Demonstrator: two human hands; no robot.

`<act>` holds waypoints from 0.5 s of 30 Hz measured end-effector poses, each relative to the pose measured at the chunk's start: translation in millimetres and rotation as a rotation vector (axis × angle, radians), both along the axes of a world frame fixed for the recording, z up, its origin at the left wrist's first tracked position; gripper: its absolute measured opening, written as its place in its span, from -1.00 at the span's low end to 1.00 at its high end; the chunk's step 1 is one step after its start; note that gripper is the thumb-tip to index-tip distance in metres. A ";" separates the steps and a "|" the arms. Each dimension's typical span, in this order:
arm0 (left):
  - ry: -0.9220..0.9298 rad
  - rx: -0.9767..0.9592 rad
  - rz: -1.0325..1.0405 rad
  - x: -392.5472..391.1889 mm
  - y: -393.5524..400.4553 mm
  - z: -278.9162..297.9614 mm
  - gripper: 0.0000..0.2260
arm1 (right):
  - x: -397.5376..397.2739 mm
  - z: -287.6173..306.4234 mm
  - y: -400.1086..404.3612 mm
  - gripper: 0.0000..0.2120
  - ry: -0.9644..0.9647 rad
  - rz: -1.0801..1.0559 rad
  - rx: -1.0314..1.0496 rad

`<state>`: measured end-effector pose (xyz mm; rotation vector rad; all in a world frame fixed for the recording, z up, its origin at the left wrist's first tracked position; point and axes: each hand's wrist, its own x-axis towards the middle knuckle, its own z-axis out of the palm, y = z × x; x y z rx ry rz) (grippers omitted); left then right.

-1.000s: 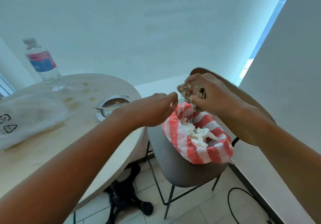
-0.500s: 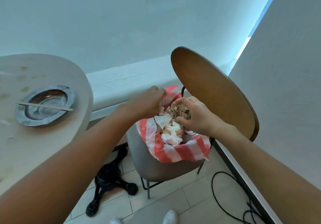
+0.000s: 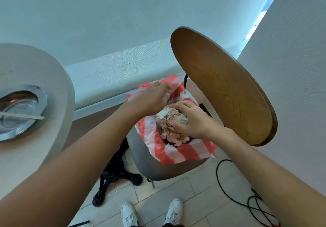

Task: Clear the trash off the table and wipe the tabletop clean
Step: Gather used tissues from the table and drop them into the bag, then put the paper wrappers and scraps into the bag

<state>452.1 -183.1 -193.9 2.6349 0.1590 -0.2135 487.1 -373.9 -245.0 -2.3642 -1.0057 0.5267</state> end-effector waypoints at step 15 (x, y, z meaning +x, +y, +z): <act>-0.226 -0.011 0.105 -54.7 14.5 74.2 -0.71 | 0.5 86.4 17.4 -0.49 -0.185 0.112 0.014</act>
